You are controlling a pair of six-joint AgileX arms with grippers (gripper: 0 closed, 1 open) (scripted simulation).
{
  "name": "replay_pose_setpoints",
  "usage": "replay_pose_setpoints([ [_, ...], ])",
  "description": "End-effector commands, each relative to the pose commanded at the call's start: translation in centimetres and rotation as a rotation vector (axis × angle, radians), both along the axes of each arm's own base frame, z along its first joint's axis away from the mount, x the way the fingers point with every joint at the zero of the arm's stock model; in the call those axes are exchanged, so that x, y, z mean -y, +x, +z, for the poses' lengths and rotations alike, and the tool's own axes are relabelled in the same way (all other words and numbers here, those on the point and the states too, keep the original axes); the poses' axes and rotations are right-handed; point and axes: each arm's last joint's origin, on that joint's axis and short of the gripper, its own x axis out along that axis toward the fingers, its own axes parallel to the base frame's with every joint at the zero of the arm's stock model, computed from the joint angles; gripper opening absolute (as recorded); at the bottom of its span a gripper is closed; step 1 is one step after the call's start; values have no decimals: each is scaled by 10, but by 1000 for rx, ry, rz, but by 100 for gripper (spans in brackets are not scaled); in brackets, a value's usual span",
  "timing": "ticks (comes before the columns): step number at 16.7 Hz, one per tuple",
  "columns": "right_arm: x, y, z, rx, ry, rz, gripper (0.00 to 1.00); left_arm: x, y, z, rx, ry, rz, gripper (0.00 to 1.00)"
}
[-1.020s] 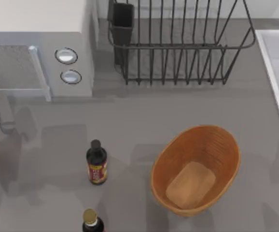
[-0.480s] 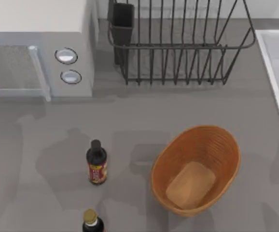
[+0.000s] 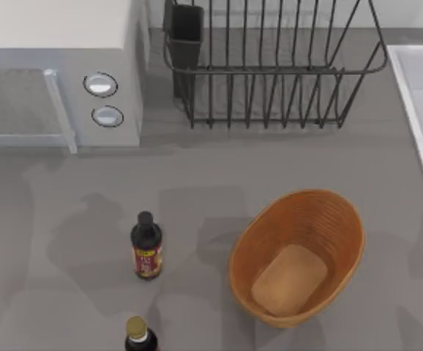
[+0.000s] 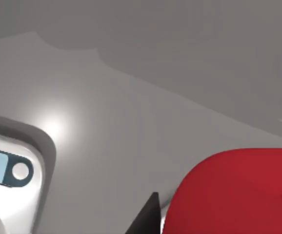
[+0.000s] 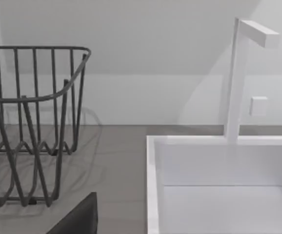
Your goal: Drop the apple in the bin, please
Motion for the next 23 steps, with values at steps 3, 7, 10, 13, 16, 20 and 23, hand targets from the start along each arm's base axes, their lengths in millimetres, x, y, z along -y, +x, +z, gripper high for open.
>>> replay_pose_setpoints([
  [3,0,0,0,0,0,0,100,2,0,0,3,-1,-8,0],
  [7,0,0,0,0,0,0,100,16,5,4,-9,15,35,0],
  [10,0,0,0,0,0,0,100,46,10,17,4,33,108,0],
  [13,0,0,0,0,0,0,100,93,14,35,53,38,215,0],
  [16,0,0,0,0,0,0,100,150,13,50,117,10,360,0],
  [20,0,0,0,0,0,0,100,227,1,55,164,-57,604,0],
  [23,0,0,0,0,0,0,100,281,-18,48,146,-101,779,0],
])
